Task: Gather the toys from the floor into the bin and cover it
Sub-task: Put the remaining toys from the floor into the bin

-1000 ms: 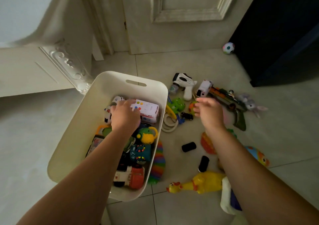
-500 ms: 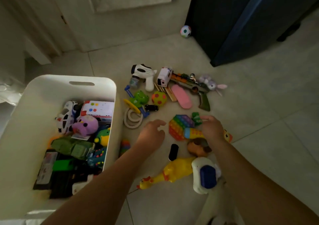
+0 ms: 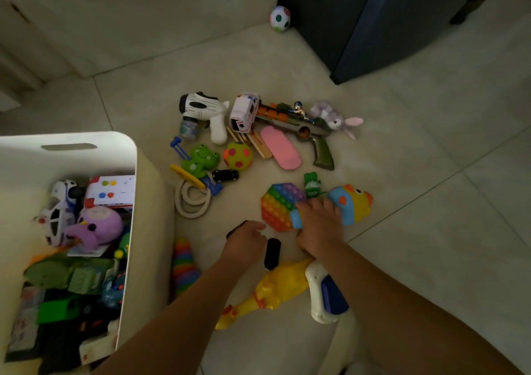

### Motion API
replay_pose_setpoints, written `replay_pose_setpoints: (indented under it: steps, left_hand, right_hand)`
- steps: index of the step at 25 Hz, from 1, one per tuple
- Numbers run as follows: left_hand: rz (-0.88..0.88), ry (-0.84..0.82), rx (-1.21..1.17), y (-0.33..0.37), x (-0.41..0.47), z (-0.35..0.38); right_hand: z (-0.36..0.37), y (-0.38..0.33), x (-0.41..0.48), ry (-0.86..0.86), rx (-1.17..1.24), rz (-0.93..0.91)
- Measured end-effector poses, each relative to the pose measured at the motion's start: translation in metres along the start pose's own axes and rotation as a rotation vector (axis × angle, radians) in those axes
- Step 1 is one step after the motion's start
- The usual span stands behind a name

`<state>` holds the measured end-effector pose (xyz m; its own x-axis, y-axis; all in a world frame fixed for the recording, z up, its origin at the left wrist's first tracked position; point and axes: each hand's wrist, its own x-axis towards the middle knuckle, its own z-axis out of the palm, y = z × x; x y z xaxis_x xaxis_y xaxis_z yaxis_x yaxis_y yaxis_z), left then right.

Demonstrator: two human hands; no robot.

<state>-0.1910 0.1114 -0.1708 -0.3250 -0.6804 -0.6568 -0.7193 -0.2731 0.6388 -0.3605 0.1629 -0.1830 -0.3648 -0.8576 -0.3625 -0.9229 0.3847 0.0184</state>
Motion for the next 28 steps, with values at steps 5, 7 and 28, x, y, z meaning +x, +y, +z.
replay_pose_setpoints:
  steps: [5, 7, 28]
  left_hand:
    - [-0.256, -0.089, -0.550, 0.016, -0.009, -0.003]
    - [-0.373, -0.165, -0.813, 0.027, -0.019, -0.014]
    - [-0.251, -0.313, -1.091, 0.015, -0.068, -0.084]
  right_hand:
    - [-0.007, -0.001, -0.012, 0.217, 0.042, -0.048]
    - [-0.017, -0.007, -0.019, 0.441, 0.078, -0.134]
    - [-0.001, -0.015, -0.087, -0.285, 0.053, -0.417]
